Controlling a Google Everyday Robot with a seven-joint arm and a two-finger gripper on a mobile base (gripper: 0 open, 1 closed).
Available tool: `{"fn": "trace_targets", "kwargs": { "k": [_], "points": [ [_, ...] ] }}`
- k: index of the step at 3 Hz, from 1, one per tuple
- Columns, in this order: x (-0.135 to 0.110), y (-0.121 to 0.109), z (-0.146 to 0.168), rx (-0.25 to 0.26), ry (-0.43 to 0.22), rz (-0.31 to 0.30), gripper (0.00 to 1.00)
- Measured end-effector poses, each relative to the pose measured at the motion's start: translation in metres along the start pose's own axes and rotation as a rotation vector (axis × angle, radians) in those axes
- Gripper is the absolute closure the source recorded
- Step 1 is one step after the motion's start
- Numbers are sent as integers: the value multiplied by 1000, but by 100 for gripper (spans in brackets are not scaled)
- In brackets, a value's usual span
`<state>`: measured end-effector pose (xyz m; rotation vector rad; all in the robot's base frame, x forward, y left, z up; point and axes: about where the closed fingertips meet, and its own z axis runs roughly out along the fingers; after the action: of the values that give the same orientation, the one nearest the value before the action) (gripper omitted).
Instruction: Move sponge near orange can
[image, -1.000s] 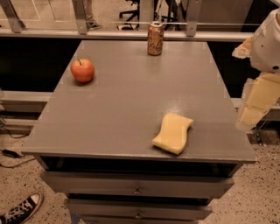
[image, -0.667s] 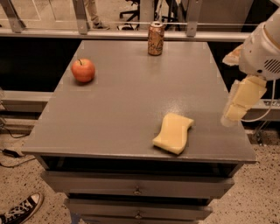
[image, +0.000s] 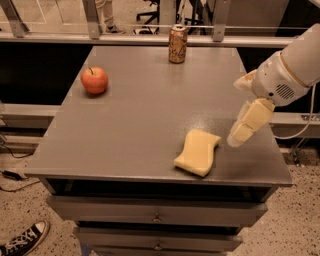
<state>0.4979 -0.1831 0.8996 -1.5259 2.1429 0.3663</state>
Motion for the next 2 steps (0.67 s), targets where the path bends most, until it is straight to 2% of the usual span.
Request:
{"fn": "trace_targets", "kwargs": {
  "k": [2],
  "points": [
    [5,26,53,-113,-72,45,0]
  ]
}}
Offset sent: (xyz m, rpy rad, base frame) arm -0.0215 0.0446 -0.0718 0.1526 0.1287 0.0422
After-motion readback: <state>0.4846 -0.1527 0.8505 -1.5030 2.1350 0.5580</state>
